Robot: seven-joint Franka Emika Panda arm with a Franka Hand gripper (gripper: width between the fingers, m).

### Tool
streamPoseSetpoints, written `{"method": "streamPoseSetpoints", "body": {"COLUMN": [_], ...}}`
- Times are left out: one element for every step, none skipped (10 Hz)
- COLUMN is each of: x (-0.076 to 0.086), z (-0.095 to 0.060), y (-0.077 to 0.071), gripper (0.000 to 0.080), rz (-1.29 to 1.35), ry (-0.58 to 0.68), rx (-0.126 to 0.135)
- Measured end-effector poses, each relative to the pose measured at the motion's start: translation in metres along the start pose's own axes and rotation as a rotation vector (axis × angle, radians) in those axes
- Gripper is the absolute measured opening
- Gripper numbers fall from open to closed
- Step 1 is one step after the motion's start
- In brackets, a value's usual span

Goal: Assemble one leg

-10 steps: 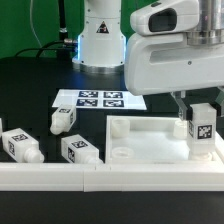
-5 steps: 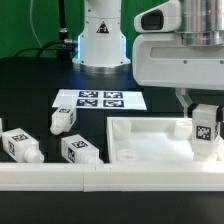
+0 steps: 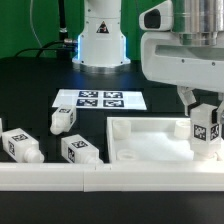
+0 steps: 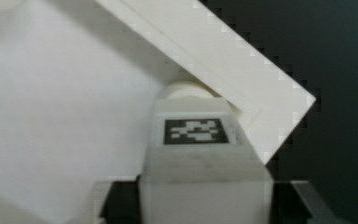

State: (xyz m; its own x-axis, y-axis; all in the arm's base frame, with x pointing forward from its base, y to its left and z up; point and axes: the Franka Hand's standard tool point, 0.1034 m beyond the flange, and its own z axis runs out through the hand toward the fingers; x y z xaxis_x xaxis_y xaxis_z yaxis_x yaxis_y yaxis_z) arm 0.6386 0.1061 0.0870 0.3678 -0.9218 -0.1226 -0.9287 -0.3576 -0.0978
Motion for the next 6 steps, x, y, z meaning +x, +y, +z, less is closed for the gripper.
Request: {"method": "streamPoseSetpoints", "body": {"x": [-0.0008, -0.0014, -0.0037, -0.0036, -0.004, -0.003], "z": [0.0012, 0.0026, 0.0026, 0.0029, 0.0029, 0.0033], "y": [-0.0006, -0.0004, -0.0007, -0.0003, -0.0006, -0.0014], "gripper": [0.0287, 0.0287, 0.0287, 0.0287, 0.0287, 0.0468], "rz": [0.159, 0.279, 0.291, 0.238, 0.235, 0.073], "ry": [-0.006, -0.003, 0.001, 0.002, 0.002, 0.011], "rx": [0.013, 0.028, 0.031, 0.029, 0.029, 0.033]}}
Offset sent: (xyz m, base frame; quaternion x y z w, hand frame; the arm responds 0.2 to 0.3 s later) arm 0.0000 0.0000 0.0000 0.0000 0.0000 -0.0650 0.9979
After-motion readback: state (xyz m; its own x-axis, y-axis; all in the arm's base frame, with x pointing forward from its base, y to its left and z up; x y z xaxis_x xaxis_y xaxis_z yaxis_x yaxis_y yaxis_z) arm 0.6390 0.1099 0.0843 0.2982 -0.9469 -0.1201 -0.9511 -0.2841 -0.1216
